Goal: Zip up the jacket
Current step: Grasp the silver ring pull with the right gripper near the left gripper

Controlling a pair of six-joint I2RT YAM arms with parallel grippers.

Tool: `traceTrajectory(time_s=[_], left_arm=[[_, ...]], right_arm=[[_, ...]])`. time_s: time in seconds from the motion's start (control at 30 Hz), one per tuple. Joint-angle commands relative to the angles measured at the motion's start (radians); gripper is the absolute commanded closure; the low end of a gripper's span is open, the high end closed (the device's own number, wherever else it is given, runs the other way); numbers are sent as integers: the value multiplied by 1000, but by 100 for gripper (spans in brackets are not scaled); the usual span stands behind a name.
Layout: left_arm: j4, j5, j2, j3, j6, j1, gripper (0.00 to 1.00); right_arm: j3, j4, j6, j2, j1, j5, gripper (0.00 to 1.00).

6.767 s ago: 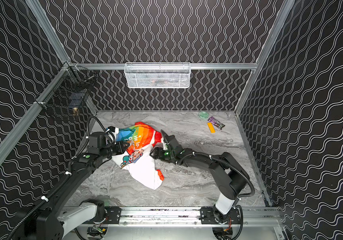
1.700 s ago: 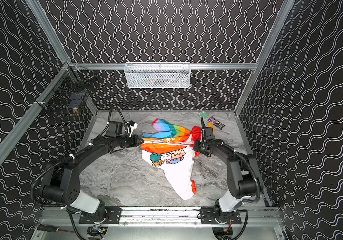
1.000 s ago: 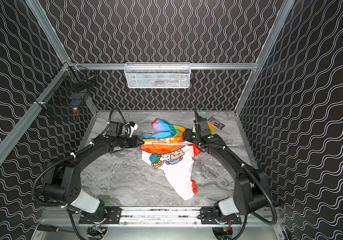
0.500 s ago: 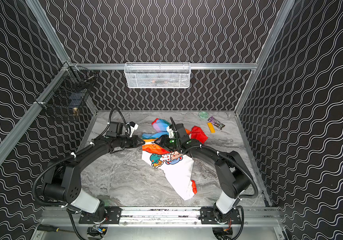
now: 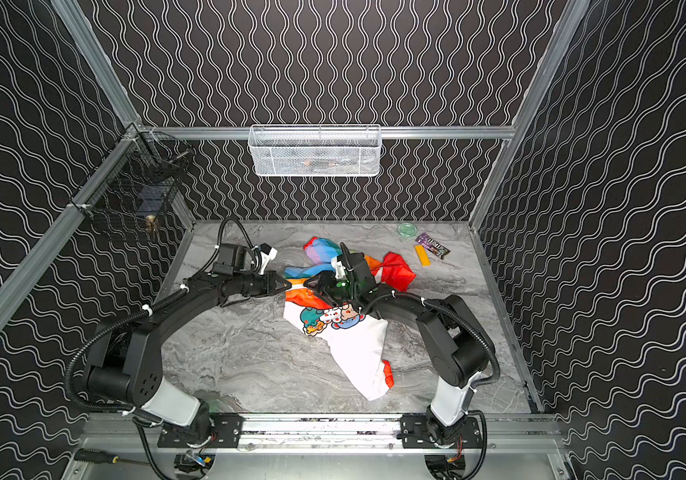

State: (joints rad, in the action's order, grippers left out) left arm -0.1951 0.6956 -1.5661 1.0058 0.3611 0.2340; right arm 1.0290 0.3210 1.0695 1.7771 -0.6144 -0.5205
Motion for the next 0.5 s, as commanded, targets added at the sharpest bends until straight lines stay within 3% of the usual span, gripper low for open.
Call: traceTrajectory(time_s=[0.0, 0.47], left_arm=[[30, 31, 9, -4, -2, -1, 100], [52, 58, 2, -9, 19, -2, 100]], right_arm=[[-6, 63, 31, 15, -2, -15, 42], [-62, 216, 113, 58, -2, -47, 31]])
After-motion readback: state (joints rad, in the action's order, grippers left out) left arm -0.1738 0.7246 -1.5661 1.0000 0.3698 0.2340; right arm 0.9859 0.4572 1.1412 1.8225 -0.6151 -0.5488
